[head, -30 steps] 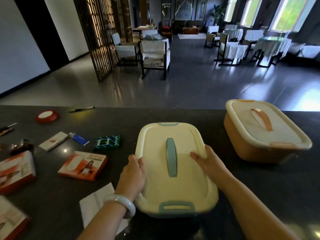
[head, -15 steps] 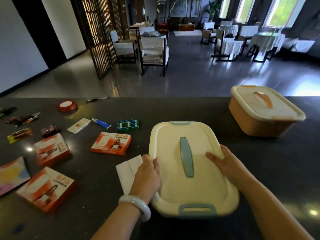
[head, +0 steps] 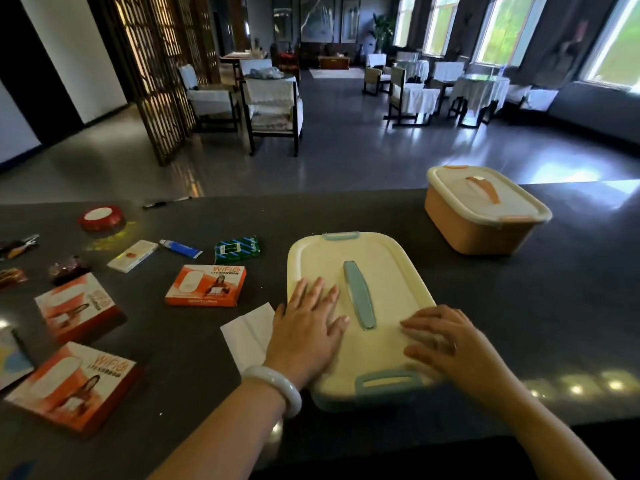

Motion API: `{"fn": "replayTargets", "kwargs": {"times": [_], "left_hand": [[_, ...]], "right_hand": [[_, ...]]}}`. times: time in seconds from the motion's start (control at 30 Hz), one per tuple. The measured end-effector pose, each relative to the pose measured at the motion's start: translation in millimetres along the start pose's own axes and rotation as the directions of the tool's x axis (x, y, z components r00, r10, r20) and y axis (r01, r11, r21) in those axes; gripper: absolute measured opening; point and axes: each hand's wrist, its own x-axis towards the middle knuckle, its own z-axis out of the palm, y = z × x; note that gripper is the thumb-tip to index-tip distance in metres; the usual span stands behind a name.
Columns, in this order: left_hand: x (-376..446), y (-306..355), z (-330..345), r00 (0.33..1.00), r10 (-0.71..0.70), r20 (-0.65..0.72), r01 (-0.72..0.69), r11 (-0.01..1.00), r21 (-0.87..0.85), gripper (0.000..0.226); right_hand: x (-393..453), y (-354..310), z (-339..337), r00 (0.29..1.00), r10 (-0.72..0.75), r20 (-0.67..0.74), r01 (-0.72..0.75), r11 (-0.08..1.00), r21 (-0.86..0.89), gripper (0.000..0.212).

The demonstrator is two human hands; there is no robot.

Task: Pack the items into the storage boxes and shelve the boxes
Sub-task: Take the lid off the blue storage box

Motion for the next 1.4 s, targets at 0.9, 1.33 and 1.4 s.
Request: {"fn": "replayTargets", "kwargs": {"times": [0.9,1.33,1.4], "left_hand": [[-1,-1,2,1.0,0.024,0.015,-0.024,0.999,-0.035,0.062],[7,15,14,0.998,-0.052,0.042,0.054,0.997,-0.054,0.061],[11,26,17,0.998,-0.046,0.035,0.048,0.997,-0.068,0.061]], "right_hand": [[-38,-16,32,0.986,-0.126,-0.104,0.132,0.99,0.046,0.028],[80,5,-23,0.997,0.042,0.062,-0.035,0.994,-0.102,0.044],[102,17,-28,0.993,0.007,0.117,0.02,0.975,-0.223,0.057]]}}
